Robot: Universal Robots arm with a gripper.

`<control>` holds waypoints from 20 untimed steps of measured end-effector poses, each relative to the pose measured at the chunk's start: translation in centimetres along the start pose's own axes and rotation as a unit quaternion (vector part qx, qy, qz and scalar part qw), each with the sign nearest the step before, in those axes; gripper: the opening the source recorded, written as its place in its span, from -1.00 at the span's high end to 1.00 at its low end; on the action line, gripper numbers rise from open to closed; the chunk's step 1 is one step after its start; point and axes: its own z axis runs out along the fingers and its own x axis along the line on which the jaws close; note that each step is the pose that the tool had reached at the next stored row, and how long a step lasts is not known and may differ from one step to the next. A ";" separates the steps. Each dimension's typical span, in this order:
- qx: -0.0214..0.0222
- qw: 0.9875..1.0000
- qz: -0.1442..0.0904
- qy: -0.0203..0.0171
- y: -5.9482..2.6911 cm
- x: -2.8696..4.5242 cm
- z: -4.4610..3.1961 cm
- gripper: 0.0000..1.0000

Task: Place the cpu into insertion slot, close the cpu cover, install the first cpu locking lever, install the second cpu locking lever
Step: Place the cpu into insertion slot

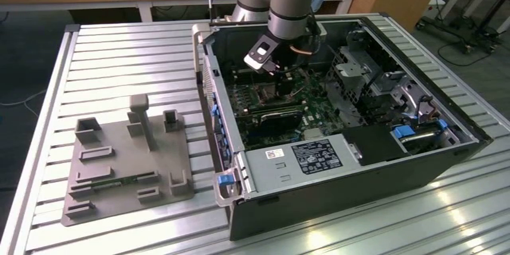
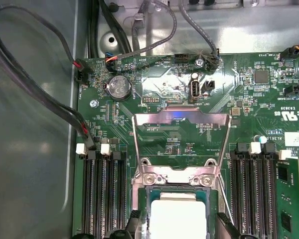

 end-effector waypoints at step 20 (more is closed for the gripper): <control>0.000 1.000 0.000 0.004 -0.05 0.46 0.73 -0.35</control>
